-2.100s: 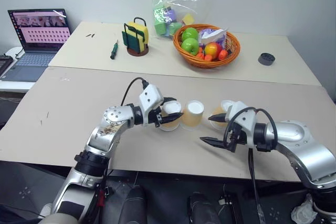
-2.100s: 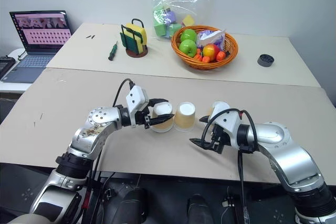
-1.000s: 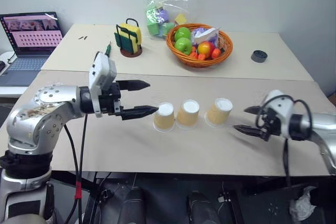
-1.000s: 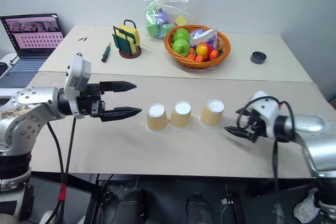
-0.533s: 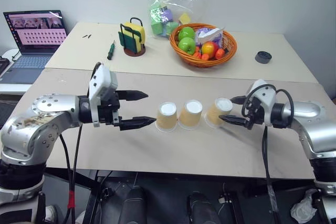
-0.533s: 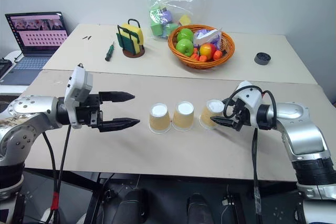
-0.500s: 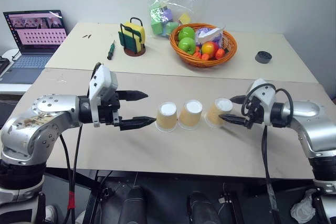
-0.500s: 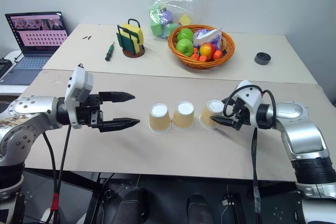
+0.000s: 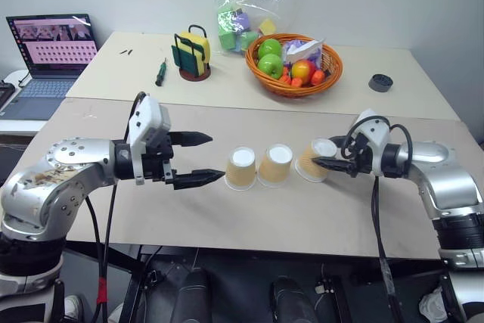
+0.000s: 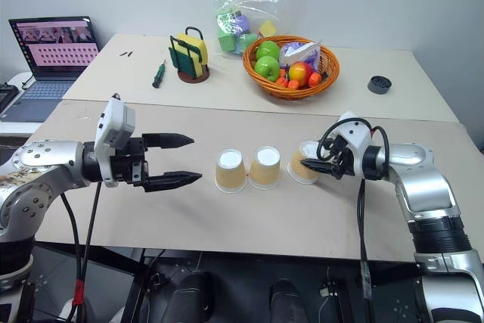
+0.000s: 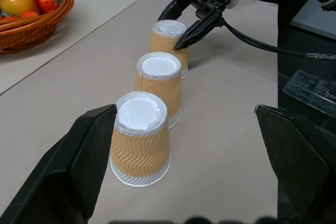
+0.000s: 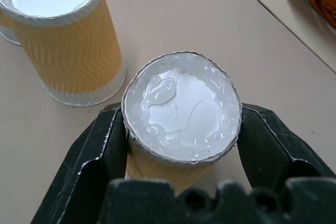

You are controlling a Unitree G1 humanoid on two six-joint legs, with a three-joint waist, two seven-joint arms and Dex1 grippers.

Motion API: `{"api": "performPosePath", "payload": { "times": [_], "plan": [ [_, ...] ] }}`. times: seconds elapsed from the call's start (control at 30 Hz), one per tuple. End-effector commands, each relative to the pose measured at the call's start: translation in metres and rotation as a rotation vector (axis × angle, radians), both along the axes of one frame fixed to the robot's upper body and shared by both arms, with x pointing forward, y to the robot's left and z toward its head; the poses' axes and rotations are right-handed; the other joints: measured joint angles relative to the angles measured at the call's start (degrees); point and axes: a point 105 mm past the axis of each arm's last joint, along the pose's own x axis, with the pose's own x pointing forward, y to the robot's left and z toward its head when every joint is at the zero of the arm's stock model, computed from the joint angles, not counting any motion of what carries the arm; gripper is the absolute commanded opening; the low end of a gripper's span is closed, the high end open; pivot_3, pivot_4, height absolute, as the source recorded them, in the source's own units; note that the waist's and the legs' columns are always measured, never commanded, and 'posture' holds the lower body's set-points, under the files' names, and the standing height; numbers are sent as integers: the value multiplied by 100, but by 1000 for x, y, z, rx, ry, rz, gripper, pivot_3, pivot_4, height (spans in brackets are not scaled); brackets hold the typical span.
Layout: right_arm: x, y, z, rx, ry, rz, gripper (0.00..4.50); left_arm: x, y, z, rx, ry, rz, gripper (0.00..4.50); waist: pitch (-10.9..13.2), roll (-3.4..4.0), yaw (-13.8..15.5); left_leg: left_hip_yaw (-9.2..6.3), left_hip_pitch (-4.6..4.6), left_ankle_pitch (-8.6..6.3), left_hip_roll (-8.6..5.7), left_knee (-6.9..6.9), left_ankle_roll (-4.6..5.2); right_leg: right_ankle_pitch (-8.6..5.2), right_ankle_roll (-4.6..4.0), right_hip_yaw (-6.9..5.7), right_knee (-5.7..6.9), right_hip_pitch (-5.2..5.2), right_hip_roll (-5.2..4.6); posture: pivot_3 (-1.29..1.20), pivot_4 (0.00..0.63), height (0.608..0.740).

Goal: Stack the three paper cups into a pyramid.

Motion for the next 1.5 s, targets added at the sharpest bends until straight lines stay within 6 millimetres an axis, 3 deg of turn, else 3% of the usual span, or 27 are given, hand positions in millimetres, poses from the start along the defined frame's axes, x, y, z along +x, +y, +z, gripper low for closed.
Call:
{"api": "performPosePath", "payload": {
  "times": [0.03, 0.23, 0.37, 0.47, 0.53, 0.67, 0.83, 1.0, 1.27, 1.5],
  "plan": [
    [1, 5, 29, 37, -96, 24, 2715, -4, -2, 6, 4, -48, -16, 4500, 0, 0, 5, 0, 0, 0, 0, 0, 0, 0, 0, 0, 0, 0, 0, 0, 150, 661],
    [-1, 13, 83, 76, -195, 93, 2715, -4, -4, 3, 11, -44, -25, 4500, 8, 13, -12, 1, 0, 0, 0, 0, 0, 0, 1, 1, 1, -3, -1, 0, 150, 661],
    [-2, 15, 131, 51, -274, 171, 2715, -4, -5, 2, 8, -44, -29, 4500, 11, 16, -8, 1, -2, 0, 0, -2, 0, 1, -3, 0, 2, -6, 0, 0, 150, 661],
    [-3, 18, 154, 12, -305, 236, 2715, -4, -7, 1, 4, -44, -35, 4500, 11, 17, 9, 2, -3, 0, 1, -4, 0, 3, -7, 0, 1, -10, 0, 0, 150, 661],
    [-7, 32, 164, -12, -297, 333, 2715, -4, -7, 1, 2, -43, -34, 4500, 13, 19, 3, 3, -4, 0, 0, -6, -1, 3, -8, 0, 1, -11, -1, 0, 150, 661],
    [-39, 83, 163, -29, -220, 655, 2715, -4, -6, -1, 1, -39, -32, 4500, 15, 22, -48, 4, -2, 0, 4, -9, -1, 3, -8, 0, 3, -14, 2, 0, 150, 661],
    [-51, 111, 150, -65, -155, 808, 2715, -7, -11, -3, -10, -27, -43, 4500, 16, 23, -81, 3, -4, 0, 4, -12, -1, 11, -9, 0, 21, -20, 2, 0, 150, 661],
    [-40, 122, 139, -91, -135, 821, 2715, -8, -12, -5, -18, -21, -38, 4500, 16, 24, -61, 3, -4, 2, 4, -11, -5, 9, -15, 0, 24, -23, 2, 0, 150, 661],
    [-16, 121, 124, -118, -126, 770, 2715, -11, -11, -5, -17, -19, -18, 4500, 16, 24, -63, 3, -6, 3, 4, -12, -6, 17, -8, 0, 27, -28, 3, 0, 150, 661],
    [-13, 119, 114, -125, -111, 769, 2715, -12, -9, -2, -16, -20, -10, 4500, 17, 24, -66, 3, -29, 6, 4, -16, -10, 24, 0, 0, 34, -60, 3, 0, 150, 661]
  ]
}}
